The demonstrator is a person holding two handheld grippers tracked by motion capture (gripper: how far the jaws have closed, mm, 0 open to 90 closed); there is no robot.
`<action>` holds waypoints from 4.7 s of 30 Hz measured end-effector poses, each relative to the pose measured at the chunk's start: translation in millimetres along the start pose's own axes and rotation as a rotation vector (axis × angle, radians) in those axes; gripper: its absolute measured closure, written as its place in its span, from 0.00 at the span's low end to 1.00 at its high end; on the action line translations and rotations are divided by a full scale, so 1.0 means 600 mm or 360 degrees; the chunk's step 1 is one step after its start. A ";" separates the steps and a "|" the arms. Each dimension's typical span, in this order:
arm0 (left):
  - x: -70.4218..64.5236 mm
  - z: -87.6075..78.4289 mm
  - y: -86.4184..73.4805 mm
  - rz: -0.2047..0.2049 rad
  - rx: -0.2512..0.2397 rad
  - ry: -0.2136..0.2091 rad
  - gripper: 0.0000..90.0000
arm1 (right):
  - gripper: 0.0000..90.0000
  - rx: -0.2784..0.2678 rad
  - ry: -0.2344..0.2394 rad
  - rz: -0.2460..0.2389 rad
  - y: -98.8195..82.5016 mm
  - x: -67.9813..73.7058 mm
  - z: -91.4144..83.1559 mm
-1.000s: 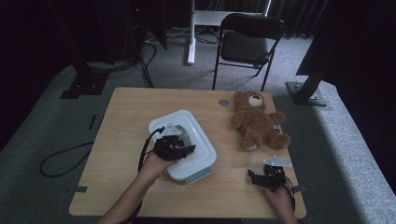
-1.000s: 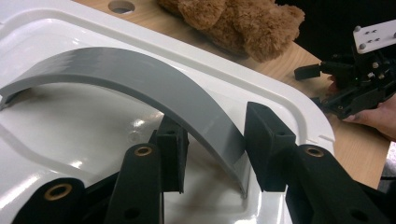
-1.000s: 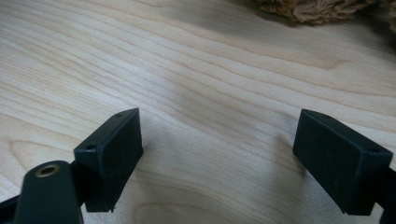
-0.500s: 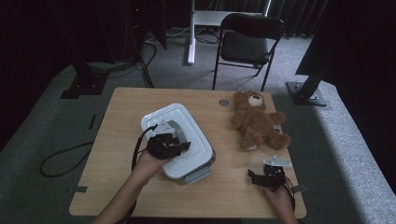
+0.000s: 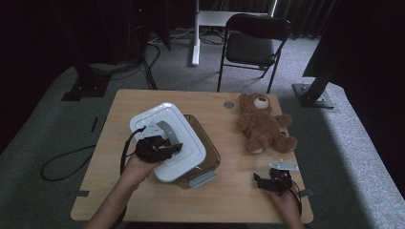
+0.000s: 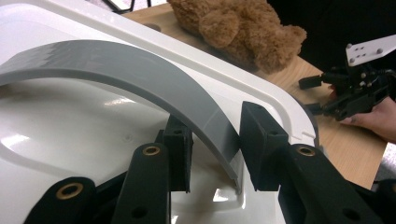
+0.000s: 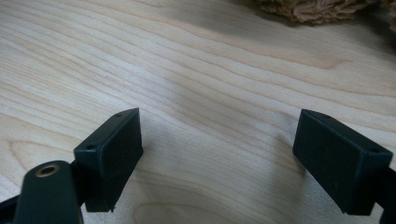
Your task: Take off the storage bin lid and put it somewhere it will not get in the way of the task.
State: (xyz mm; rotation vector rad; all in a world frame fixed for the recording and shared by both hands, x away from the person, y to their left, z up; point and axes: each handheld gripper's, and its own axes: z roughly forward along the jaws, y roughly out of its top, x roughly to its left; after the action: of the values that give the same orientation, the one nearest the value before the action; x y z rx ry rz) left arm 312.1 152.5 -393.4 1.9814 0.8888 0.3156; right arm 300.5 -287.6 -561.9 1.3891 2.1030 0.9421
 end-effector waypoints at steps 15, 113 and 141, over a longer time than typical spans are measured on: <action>0.024 -0.058 -0.022 -0.0012 -0.0027 0.0073 0.74 | 0.17 0.0000 0.0000 0.0000 0.000 0.000 0.000; 0.144 -0.027 -0.274 -0.0262 0.0187 0.0204 0.12 | 0.16 -0.0001 -0.0007 0.0006 0.000 0.000 0.000; 0.172 -0.091 -0.342 -0.0556 0.0190 0.0918 0.02 | 0.14 0.0006 -0.0022 0.0021 0.000 -0.002 0.001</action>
State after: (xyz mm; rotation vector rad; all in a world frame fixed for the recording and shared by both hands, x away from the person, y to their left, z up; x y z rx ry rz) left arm 261.0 325.6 -545.1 1.8176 1.6266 0.6590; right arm 301.4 -288.3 -562.1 1.4089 2.0894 0.9316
